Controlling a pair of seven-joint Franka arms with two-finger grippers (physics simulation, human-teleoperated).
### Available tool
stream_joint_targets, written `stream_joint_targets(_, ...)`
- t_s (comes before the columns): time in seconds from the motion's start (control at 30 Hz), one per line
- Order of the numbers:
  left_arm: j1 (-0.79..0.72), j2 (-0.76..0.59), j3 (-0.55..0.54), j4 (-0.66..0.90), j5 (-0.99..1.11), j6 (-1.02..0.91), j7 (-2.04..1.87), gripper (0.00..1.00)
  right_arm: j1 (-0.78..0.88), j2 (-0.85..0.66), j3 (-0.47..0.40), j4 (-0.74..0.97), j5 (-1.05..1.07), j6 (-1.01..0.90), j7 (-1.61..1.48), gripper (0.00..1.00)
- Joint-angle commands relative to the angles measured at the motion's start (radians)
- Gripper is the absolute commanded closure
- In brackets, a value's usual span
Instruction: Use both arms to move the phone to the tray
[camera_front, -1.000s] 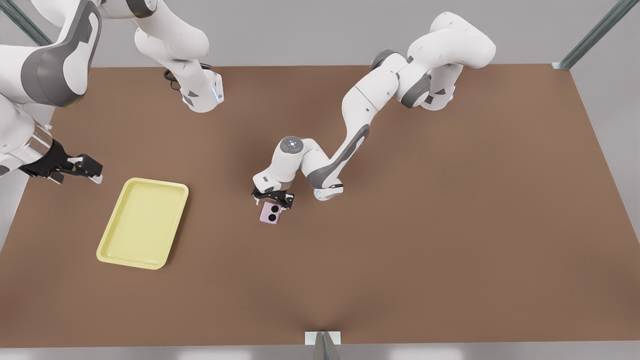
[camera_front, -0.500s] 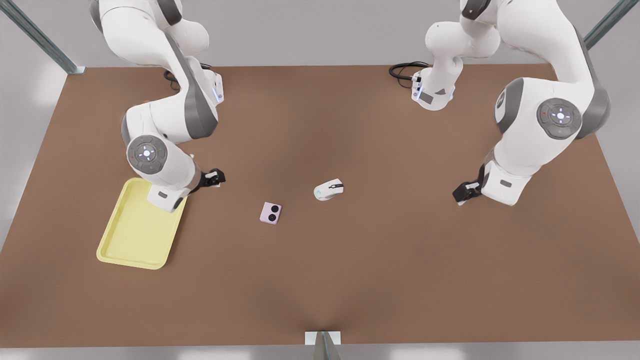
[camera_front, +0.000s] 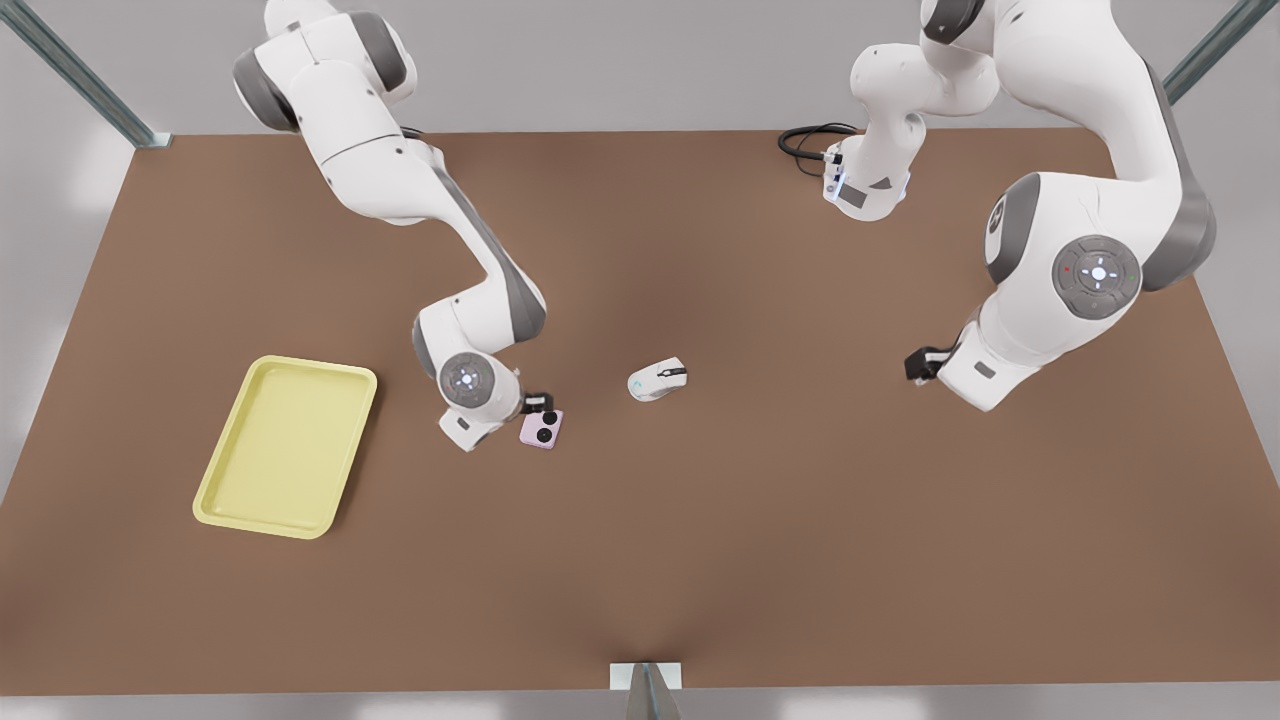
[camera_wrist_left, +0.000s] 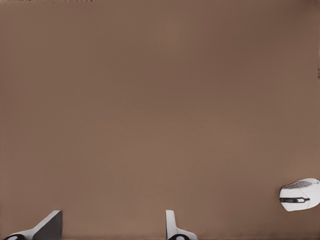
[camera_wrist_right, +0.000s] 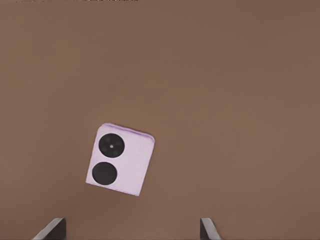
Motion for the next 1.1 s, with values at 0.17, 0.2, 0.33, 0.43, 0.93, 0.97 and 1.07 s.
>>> stream_joint_targets(0.17, 0.002, 0.009, -0.006, 0.032, -0.005, -0.023, 0.203, 0.00, 0.024, 0.083, -0.016, 0.028, 0.073, 0.177, 0.387, 0.00)
stream_joint_targets(0.2, 0.000, 0.011, -0.006, 0.032, -0.007, -0.023, 0.203, 0.00, 0.024, 0.086, -0.016, 0.028, 0.073, 0.177, 0.388, 0.00)
stream_joint_targets(0.33, 0.000, 0.014, 0.000, 0.032, -0.007, -0.022, 0.201, 0.00, 0.035, 0.103, -0.016, 0.019, 0.059, 0.188, 0.371, 0.00)
stream_joint_targets(0.43, 0.002, 0.025, 0.003, 0.032, -0.007, -0.023, 0.200, 0.00, 0.041, 0.112, -0.017, 0.001, 0.059, 0.217, 0.338, 0.00)
stream_joint_targets(0.93, 0.003, 0.051, 0.035, 0.031, -0.031, -0.017, 0.184, 0.00, 0.046, 0.146, -0.017, -0.041, 0.060, 0.273, 0.301, 0.00)
stream_joint_targets(0.97, 0.003, 0.051, 0.035, 0.031, -0.031, -0.017, 0.184, 0.00, 0.046, 0.149, -0.017, -0.032, 0.065, 0.267, 0.302, 0.00)
stream_joint_targets(1.07, 0.003, 0.051, 0.035, 0.031, -0.031, -0.017, 0.184, 0.00, 0.046, 0.154, -0.017, -0.030, 0.068, 0.269, 0.302, 0.00)
